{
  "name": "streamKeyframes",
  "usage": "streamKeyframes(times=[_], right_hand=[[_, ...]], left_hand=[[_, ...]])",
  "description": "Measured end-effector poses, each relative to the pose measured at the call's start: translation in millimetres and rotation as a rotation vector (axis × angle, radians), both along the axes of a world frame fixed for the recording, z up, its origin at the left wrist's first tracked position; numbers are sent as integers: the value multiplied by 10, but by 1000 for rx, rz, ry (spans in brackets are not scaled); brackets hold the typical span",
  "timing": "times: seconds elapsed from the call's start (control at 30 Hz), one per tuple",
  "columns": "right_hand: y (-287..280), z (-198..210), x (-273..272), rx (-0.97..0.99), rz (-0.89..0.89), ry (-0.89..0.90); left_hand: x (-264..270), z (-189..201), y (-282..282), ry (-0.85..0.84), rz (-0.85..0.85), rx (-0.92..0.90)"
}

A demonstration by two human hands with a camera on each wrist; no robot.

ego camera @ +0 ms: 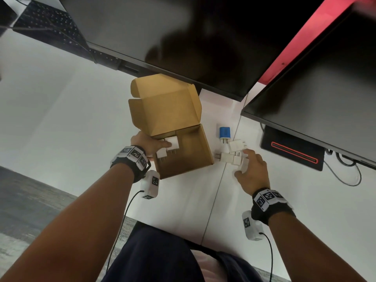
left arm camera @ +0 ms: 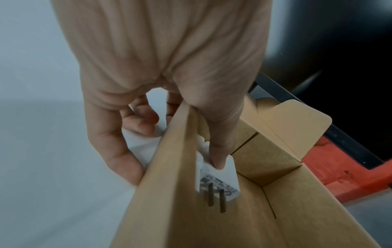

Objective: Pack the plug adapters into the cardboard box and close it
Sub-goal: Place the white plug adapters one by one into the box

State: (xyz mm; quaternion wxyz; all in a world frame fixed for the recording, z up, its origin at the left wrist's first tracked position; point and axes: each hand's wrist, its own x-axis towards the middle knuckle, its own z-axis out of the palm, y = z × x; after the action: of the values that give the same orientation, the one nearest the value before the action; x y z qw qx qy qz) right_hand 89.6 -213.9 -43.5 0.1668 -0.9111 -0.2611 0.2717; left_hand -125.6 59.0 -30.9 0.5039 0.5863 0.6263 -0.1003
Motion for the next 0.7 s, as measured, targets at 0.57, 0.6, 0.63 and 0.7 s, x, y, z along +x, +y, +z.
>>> streamKeyframes(times=[0.57,0.6,0.63,0.7], right_hand=[[1421,294,-946,-6,655,-191],[1451,255,-976,-43,670,-245],[1471,222,-990,-58,661,-282],[1505,189,-989,-36,623,-296]], left_hand=[[4,29,16,8,-18,-3],[4,15,19,7,-24,-3],[8,5,21,5,-25,-6],[7,-31,34,4,-34,-9]])
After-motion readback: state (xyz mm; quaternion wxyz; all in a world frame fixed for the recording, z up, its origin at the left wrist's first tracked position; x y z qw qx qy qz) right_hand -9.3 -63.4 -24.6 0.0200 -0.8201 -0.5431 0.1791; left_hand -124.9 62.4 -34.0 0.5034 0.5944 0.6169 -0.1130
